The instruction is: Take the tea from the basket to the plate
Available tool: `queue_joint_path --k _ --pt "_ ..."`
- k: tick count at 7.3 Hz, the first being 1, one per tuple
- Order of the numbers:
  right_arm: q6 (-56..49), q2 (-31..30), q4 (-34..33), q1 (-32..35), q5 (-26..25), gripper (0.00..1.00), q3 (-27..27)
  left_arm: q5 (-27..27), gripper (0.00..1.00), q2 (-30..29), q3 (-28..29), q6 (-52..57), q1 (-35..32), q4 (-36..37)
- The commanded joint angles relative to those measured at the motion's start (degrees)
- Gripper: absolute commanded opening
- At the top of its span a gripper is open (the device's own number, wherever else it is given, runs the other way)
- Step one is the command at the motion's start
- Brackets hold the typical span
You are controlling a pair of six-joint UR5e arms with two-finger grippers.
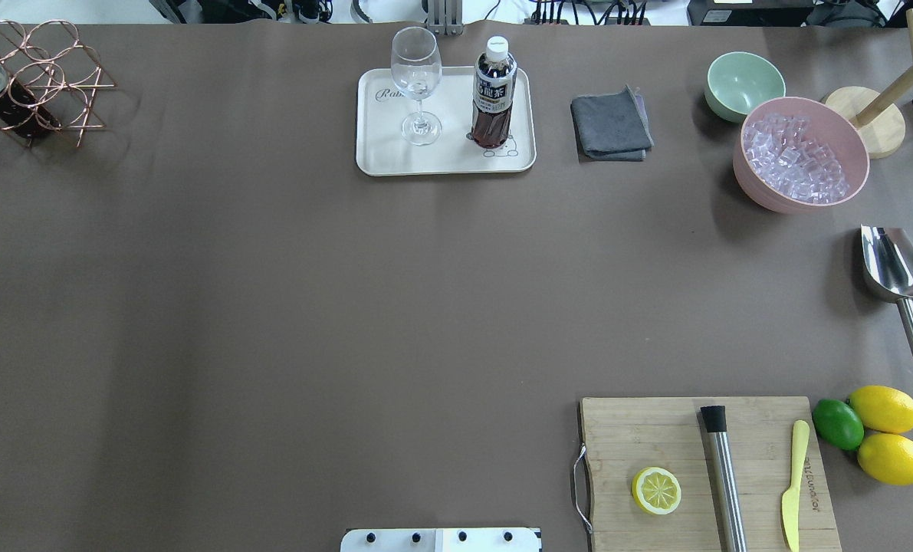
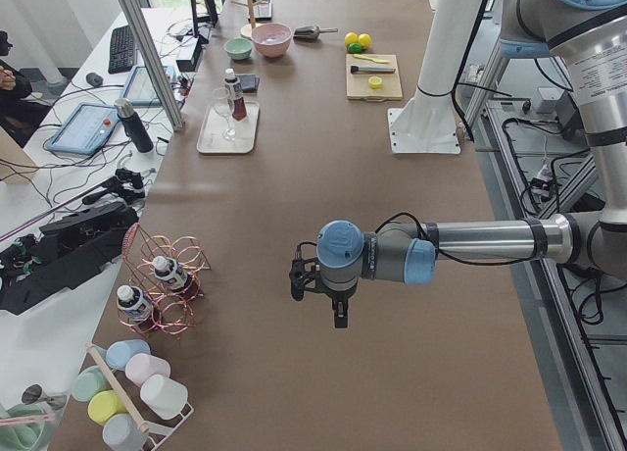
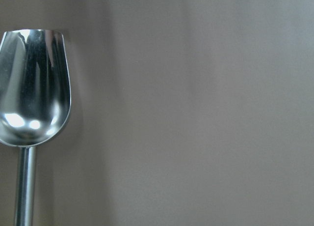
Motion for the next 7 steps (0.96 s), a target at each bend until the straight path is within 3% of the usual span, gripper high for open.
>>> queue_joint_path --k 1,5,7 --pt "-5.3 -0.9 0.1 2.3 -0.1 1.0 -0.1 -0.4 0.98 -0.4 0.3 0.0 -1.9 0.8" --pt "-6.2 -0.9 0.9 4.0 -0.9 1.0 -0.6 -0.3 0.98 -1.7 -0.6 0.1 -4.0 5.6" --pt "-8.4 -0.8 0.9 4.0 -0.9 1.0 -1.2 2.6 0.98 -2.6 0.1 0.2 -3.7 5.7"
